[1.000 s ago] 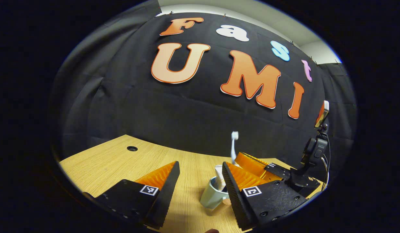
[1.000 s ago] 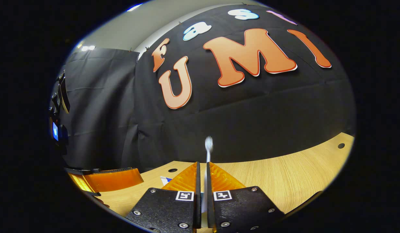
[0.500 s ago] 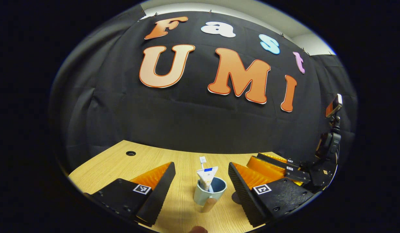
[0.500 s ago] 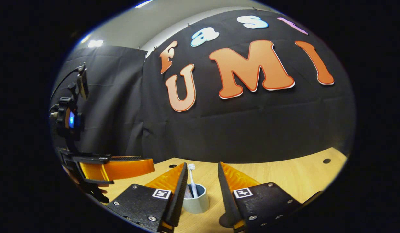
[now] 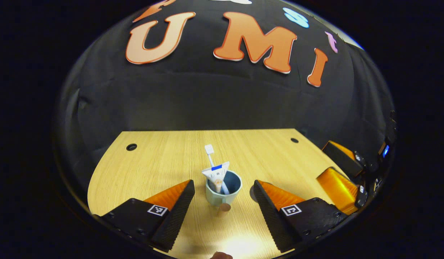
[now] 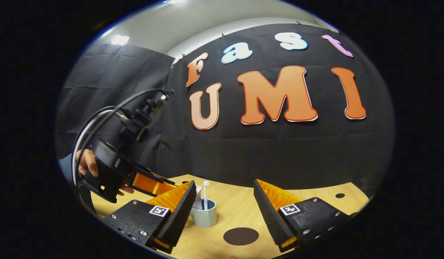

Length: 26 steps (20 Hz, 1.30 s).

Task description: Put the toothbrush and toothpaste on the desktop into the cup, then pick up the cup and place it on the coaster on the desktop.

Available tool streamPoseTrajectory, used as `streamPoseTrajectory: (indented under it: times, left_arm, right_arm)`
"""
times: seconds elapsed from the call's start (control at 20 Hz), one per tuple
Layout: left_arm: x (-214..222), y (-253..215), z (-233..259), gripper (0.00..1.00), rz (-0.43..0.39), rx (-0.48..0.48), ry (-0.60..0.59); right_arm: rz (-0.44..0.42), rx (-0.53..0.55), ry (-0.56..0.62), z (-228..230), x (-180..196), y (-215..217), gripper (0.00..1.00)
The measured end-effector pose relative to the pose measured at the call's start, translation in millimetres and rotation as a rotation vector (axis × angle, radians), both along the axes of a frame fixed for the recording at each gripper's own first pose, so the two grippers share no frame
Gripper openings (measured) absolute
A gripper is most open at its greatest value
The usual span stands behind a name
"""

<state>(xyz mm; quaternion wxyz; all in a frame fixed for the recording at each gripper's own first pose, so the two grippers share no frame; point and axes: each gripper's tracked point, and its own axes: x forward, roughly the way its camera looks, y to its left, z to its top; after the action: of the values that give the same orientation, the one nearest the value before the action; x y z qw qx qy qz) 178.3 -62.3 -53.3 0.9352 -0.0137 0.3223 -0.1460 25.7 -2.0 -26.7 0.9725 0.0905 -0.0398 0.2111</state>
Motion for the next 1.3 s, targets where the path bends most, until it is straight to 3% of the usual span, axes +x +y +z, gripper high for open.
streamPoseTrajectory:
  times: [0.3,0.35,0.45,0.65,0.8,0.85,0.95,1.1,1.3]
  left_arm:
    - [-1.1,-4.8,-42.1,0.99,-0.050,0.125,0.252]
    - [-0.5,-8.3,-45.5,0.94,-0.052,0.136,0.284]
    - [-0.8,-8.0,-46.3,0.98,-0.059,0.160,0.354]
    - [6.1,-6.8,-37.0,0.82,-0.035,0.182,0.423]
    - [9.3,-15.3,-44.4,0.85,-0.024,0.181,0.467]
    - [11.6,-17.5,-45.3,0.60,-0.019,0.187,0.477]
    - [19.2,-22.1,-56.3,0.69,0.002,0.188,0.499]
    - [17.5,-24.4,-59.8,0.29,0.026,0.173,0.485]
    - [19.7,-22.8,-55.6,0.25,0.040,0.154,0.445]
  right_arm:
    - [-0.024,-0.027,-0.021,-2.6,-24.3,-32.6,0.96]
    - [-0.032,-0.031,-0.022,-3.7,-26.7,-37.5,0.96]
    - [-0.048,-0.034,-0.032,-3.4,-34.5,-47.7,0.96]
    - [-0.063,-0.017,-0.031,-7.7,-42.1,-62.7,0.96]
    - [-0.084,-0.019,-0.021,-13.7,-44.2,-73.1,0.96]
    - [-0.085,-0.017,-0.021,-14.7,-46.9,-75.7,0.96]
    - [-0.088,-0.007,-0.010,-21.2,-50.1,-79.6,0.96]
    - [-0.101,0.003,0.006,-27.7,-52.8,-87.0,0.96]
    - [-0.140,0.018,0.008,-27.1,-58.8,-101.3,0.96]
